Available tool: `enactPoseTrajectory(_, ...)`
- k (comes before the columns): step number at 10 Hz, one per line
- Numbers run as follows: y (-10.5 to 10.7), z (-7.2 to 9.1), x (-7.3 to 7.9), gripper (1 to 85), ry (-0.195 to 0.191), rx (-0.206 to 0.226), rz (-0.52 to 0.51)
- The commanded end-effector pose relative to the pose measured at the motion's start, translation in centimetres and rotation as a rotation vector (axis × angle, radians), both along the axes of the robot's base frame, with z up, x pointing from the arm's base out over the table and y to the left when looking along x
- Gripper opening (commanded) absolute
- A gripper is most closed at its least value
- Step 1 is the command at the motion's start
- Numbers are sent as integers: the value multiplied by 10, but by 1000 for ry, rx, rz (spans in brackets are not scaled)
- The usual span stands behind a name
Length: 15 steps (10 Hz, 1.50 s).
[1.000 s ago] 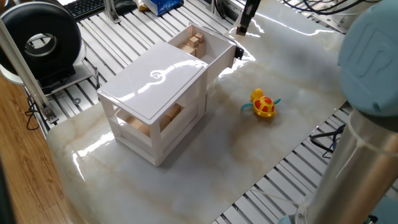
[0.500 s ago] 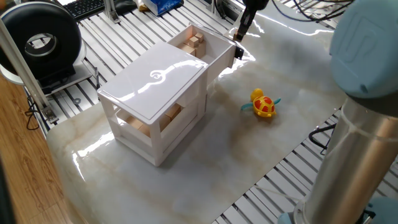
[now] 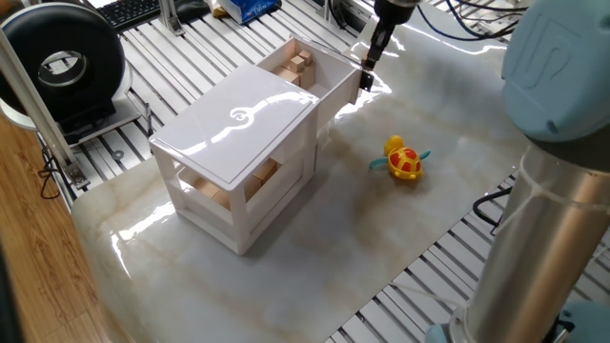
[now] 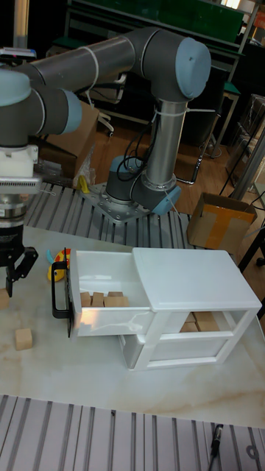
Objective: Take something out of a drawer
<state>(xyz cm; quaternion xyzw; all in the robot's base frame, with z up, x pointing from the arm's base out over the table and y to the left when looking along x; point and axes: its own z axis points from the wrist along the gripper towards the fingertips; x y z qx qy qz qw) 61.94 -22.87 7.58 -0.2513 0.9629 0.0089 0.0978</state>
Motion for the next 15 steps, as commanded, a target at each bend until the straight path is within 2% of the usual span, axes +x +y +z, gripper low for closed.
enactPoseTrajectory(1,9,-29,13,10,-24,56,-16)
enactPoseTrajectory(3,-6,-33,-3,10,37,2,-47)
enactPoseTrajectory(4,-6,-35,-5,10,42,10,-65)
enactPoseTrajectory(6,-3,-49,-8,10,44,52,-146)
enactPoseTrajectory(7,-2,-49,-9,17,48,61,-173)
enactPoseTrajectory(8,-8,-50,-8,97,41,37,-175)
enactPoseTrajectory(10,-2,-46,-7,500,35,60,-139)
enactPoseTrajectory(12,-3,-41,-10,683,34,54,-112)
enactPoseTrajectory(13,-2,-37,-9,743,30,52,-92)
enactPoseTrajectory(15,-3,-37,-6,753,21,43,-82)
